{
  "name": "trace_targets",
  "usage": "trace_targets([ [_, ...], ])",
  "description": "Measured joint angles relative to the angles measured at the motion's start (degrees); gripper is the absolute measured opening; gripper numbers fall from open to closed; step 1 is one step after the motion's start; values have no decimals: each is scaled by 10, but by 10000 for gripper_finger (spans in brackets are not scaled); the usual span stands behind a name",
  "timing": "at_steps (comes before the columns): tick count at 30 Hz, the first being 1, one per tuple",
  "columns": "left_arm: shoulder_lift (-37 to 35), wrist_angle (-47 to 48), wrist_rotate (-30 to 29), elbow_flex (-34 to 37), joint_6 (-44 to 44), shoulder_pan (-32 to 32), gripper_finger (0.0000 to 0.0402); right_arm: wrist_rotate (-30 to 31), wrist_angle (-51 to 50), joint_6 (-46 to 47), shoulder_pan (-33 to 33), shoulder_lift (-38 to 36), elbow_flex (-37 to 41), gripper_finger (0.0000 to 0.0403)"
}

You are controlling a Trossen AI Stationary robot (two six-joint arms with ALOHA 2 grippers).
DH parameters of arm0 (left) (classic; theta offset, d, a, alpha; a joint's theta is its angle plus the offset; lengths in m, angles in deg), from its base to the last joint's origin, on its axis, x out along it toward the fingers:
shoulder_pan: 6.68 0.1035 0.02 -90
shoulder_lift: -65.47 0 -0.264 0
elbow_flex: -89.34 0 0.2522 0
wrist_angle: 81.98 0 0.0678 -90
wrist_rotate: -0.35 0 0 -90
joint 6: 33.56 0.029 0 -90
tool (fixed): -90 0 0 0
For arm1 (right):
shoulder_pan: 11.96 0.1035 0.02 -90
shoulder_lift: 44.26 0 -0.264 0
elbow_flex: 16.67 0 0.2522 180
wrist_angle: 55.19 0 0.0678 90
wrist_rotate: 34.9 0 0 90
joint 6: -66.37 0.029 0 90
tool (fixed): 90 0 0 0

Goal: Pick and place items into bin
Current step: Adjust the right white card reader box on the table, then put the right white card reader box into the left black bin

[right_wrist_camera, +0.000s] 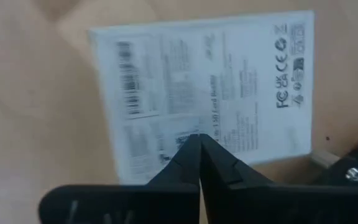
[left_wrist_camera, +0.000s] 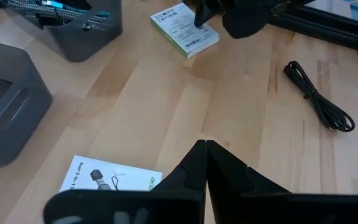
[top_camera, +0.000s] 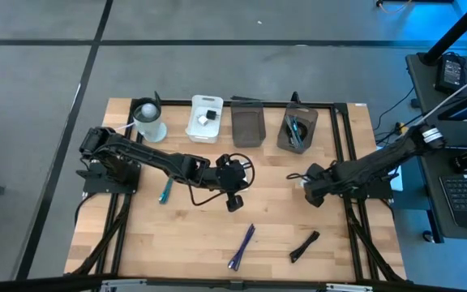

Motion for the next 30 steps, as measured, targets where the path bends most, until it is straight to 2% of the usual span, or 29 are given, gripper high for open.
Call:
trace_targets([
  [4, 0, 0, 0, 0, 0, 0, 2, 6, 34, -30, -6, 14, 19, 1],
  [8, 0, 0, -1, 0, 0, 2, 1, 21, 118, -63, -7, 18, 21, 1],
  [13, 0, 0, -2, 0, 0, 10, 2, -5, 250, -123, -7, 20, 25, 0],
  [17, 1, -12, 1, 0, -5, 26, 1, -9, 297, -137, -7, 21, 25, 0],
  [23, 26, -106, 64, -1, -4, 52, 2, -10, 254, -121, -7, 6, -10, 0],
  [26, 47, -160, 94, -3, 9, 61, 1, -2, 198, -123, -7, -13, -53, 0],
  [30, 89, -163, 125, -39, 16, 78, 2, 20, 90, -91, -7, -40, -115, 0],
])
